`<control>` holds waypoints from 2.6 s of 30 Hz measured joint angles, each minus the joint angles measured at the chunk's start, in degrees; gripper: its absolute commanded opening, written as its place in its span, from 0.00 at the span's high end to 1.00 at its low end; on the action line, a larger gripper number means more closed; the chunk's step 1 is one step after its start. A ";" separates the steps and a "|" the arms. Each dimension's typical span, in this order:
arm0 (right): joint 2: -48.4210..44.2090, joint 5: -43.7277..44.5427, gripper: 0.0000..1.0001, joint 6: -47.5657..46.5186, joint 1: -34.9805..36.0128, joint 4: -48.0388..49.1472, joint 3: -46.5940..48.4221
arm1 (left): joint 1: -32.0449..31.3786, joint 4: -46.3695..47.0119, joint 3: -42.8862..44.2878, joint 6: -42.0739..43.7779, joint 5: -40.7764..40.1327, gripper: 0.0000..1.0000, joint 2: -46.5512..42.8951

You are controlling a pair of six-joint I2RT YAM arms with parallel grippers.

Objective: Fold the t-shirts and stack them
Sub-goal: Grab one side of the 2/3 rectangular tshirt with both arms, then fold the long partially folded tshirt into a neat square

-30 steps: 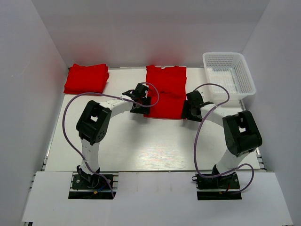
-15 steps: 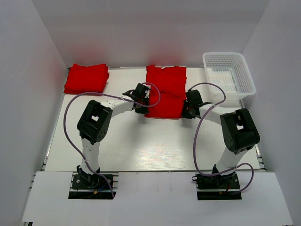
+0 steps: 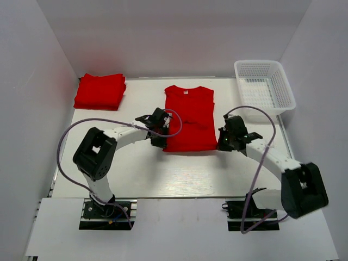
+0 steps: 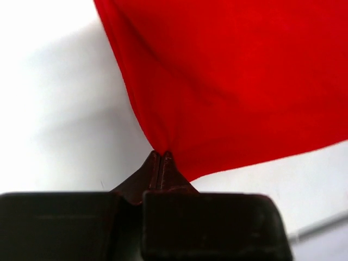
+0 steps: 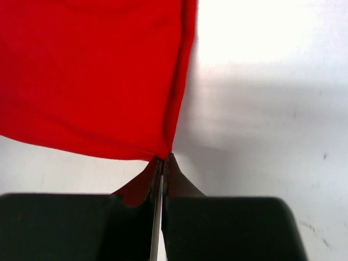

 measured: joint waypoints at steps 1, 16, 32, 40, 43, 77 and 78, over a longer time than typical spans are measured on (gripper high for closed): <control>-2.95 -1.05 1.00 -0.24 0.09 -1.51 -0.98 | -0.76 -1.68 -0.37 -0.22 0.61 1.00 -1.42; -18.84 -1.27 1.00 -0.33 0.13 -14.25 1.79 | -3.34 -14.21 10.25 -2.36 2.47 1.00 -16.20; -0.31 8.04 1.00 -0.37 -1.03 -7.80 20.61 | -0.20 -18.14 31.69 -3.91 -13.49 1.00 0.66; 10.08 8.13 1.00 -1.22 -2.82 -4.76 27.91 | 3.17 -15.63 34.67 -3.69 -14.03 1.00 5.44; 13.31 7.17 1.00 -1.62 -3.58 -4.76 31.08 | 3.80 -13.64 34.99 -2.40 -13.97 1.00 5.88; 0.94 -9.64 1.00 -1.99 -4.76 -6.73 17.11 | 4.28 -7.91 13.55 -3.19 -5.95 1.00 -10.40; 2.38 -9.51 1.00 -1.95 -4.90 -6.62 17.73 | 4.31 -7.91 14.43 -3.15 -6.32 1.00 -9.05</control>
